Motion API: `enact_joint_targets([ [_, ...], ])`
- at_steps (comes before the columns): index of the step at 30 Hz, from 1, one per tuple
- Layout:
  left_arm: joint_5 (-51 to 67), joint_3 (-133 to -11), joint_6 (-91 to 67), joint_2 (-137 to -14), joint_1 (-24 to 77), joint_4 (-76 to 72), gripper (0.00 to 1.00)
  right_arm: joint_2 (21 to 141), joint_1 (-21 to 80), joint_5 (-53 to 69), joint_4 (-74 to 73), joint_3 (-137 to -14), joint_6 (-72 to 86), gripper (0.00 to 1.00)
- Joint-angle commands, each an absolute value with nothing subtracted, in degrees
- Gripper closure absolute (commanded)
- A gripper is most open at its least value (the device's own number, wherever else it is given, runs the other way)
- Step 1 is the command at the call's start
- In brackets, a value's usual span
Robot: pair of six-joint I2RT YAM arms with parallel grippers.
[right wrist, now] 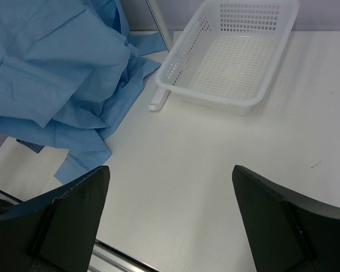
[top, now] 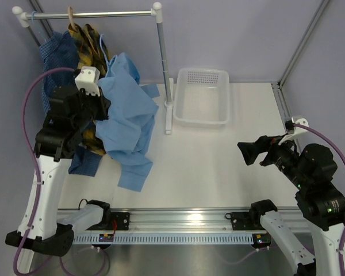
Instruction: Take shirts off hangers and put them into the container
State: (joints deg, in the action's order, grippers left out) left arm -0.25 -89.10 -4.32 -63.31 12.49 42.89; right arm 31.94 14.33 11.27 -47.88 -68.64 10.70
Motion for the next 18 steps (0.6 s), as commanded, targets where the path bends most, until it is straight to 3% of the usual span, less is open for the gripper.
enact_joint_targets([
  [1,14.01,-85.97,-0.45,-55.39,12.57,40.86,1.00,31.82,14.94,12.39,-45.88,-69.69,8.88,0.00],
  [7,37.92,-80.60,1.23,-46.68,12.57,42.45,1.00,32.08,14.94,14.33,-43.77,-69.70,10.71,0.00],
  [18,56.68,-92.71,0.53,-46.31,13.01,49.04,1.00,32.08,14.85,14.85,-44.47,-69.60,12.83,0.01],
])
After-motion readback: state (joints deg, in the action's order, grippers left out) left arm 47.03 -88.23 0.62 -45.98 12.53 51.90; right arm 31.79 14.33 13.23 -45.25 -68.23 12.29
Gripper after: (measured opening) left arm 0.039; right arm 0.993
